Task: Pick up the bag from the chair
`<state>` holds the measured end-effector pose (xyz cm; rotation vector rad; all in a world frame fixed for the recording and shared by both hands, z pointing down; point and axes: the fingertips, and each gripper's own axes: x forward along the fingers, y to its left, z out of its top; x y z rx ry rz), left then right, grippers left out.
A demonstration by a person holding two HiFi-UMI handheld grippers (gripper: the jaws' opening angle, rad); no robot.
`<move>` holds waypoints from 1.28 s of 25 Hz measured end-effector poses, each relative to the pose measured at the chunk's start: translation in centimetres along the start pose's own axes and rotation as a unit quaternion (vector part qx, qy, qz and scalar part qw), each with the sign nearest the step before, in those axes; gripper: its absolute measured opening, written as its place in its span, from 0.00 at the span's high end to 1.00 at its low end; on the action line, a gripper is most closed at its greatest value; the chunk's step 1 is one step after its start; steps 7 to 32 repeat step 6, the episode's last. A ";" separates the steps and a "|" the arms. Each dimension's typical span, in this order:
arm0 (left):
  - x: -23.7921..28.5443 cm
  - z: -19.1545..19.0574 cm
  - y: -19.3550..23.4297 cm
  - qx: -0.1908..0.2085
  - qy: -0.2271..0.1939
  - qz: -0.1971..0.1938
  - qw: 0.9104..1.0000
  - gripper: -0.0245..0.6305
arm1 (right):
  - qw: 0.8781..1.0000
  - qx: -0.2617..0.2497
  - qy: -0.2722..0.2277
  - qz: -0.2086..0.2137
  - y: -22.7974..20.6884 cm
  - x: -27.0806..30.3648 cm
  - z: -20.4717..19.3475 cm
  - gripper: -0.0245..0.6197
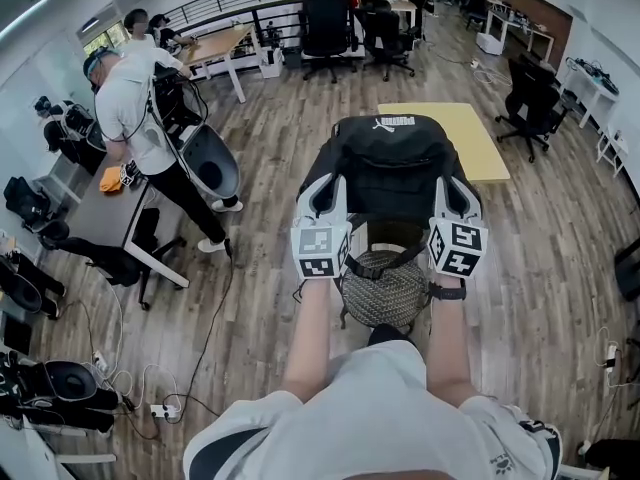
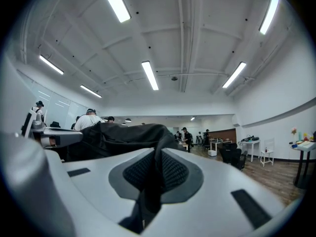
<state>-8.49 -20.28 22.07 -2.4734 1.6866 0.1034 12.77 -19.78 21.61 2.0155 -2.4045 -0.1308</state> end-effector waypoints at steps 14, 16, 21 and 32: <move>0.9 -0.6 -1.0 -0.002 0.000 -0.007 1.000 0.89 | 1.000 -0.001 0.000 -0.002 -1.2 0.0 -0.6 0.90; 0.9 -0.6 -1.0 -0.002 0.000 -0.007 1.000 0.89 | 1.000 -0.001 0.000 -0.002 -1.2 0.0 -0.6 0.90; 0.9 -0.6 -1.0 -0.002 0.000 -0.007 1.000 0.89 | 1.000 -0.001 0.000 -0.002 -1.2 0.0 -0.6 0.90; 0.9 -0.6 -1.0 -0.002 0.000 -0.007 1.000 0.89 | 1.000 -0.001 0.000 -0.002 -1.2 0.0 -0.6 0.90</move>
